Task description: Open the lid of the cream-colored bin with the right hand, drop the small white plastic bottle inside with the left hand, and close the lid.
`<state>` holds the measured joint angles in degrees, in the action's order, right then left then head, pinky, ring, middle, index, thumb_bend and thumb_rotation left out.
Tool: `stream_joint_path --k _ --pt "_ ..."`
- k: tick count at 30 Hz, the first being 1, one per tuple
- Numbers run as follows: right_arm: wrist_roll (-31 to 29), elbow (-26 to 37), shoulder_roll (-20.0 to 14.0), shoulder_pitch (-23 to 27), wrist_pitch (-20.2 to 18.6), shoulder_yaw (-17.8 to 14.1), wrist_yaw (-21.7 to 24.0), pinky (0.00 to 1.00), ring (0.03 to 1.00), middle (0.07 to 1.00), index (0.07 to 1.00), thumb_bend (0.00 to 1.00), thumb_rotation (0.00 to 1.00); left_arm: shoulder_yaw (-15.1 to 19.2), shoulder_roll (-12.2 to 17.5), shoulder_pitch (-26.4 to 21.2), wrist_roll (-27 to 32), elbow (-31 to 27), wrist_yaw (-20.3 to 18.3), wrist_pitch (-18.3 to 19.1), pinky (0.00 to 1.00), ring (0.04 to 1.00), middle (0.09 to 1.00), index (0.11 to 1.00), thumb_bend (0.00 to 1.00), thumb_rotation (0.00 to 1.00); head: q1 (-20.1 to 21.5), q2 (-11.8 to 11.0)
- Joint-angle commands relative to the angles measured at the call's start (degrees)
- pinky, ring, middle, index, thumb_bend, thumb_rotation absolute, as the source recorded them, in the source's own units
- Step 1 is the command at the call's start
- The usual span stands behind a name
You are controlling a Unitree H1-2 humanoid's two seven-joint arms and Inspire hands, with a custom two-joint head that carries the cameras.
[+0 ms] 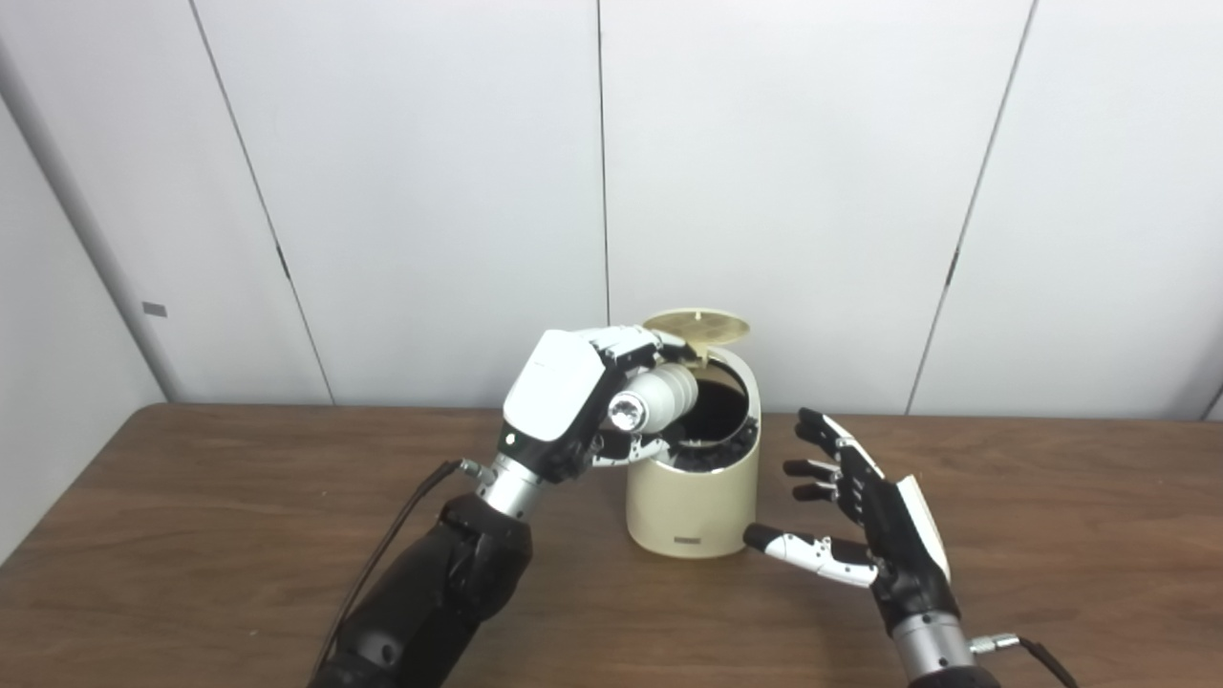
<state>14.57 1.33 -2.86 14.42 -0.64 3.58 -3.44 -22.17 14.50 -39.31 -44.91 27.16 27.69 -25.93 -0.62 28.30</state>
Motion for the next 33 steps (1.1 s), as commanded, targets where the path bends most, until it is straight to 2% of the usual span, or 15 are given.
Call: stream_joint_path --k 1,6,7,8,10,15,21,22,24,26,33 --pt "0.1 1.09 0.21 2.45 1.99 0.02 -0.54 0.65 0.742 0.877 0.88 0.87 0.3 0.74 0.94 -2.21 1.31 -2.06 -1.48 -0.84 0.42 0.498 0.55 0.609 0.78 0.12 -0.17 0.02" --pt "0.24 0.71 0.15 2.6 2.28 0.06 -0.7 0.65 0.738 0.873 0.876 0.87 0.3 2.5 0.41 -1.8 4.58 -3.48 -6.43 -0.31 0.4 0.469 0.488 0.602 0.8 0.11 -0.21 0.07" --pt "0.16 0.66 0.13 2.61 2.37 0.09 -0.64 0.65 0.738 0.874 0.877 0.86 0.3 2.79 0.3 -1.72 4.91 -3.74 -7.18 -0.17 0.4 0.467 0.485 0.603 0.68 0.05 -0.19 0.1" --pt "0.13 0.69 0.13 2.61 2.34 0.11 -0.59 0.65 0.739 0.877 0.879 0.86 0.3 3.05 0.19 -1.64 5.12 -3.99 -7.87 0.03 0.4 0.461 0.483 0.607 0.6 0.02 -0.19 0.1" --pt "0.27 0.95 0.26 2.59 2.02 0.17 -0.61 0.64 0.74 0.877 0.88 0.86 0.3 3.44 0.03 -1.56 5.5 -4.23 -9.08 0.17 0.4 0.456 0.481 0.611 0.57 0.01 -0.17 0.13" --pt "0.11 1.19 0.29 2.44 2.02 0.38 -0.29 0.65 0.742 0.88 0.882 0.85 0.29 3.89 0.01 -1.49 4.78 -4.17 -10.15 0.0 0.42 0.479 0.486 0.629 0.55 0.0 -0.07 0.19" --pt "-0.17 1.62 0.25 2.28 1.29 0.76 0.38 0.67 0.755 0.888 0.888 0.84 0.3 3.75 0.22 -1.34 2.2 -4.48 -10.43 1.68 0.42 0.517 0.495 0.655 0.55 0.0 0.07 0.16" --pt "-0.16 1.66 0.26 2.27 1.18 0.8 0.43 0.67 0.755 0.888 0.888 0.85 0.3 3.76 0.2 -1.33 1.78 -4.54 -10.41 2.04 0.43 0.529 0.552 0.657 0.69 0.09 0.07 0.16" --pt "-0.28 1.81 0.32 2.26 1.03 0.87 0.53 0.66 0.756 0.888 0.89 0.85 0.3 3.7 0.18 -1.34 0.72 -4.74 -10.09 2.74 0.46 0.56 0.612 0.665 0.8 0.17 0.0 0.11" --pt "-0.46 1.84 0.39 2.26 1.0 0.9 0.6 0.67 0.757 0.887 0.887 0.86 0.3 3.73 -0.11 -1.35 -0.71 -4.91 -9.0 3.76 0.48 0.574 0.632 0.671 0.82 0.19 0.03 0.15" --pt "-0.12 1.96 0.44 2.32 1.1 1.01 0.52 0.66 0.754 0.885 0.886 0.85 0.3 3.74 -0.9 -1.56 -3.22 -3.81 -6.27 5.14 0.49 0.58 0.638 0.661 0.81 0.12 0.28 0.17"
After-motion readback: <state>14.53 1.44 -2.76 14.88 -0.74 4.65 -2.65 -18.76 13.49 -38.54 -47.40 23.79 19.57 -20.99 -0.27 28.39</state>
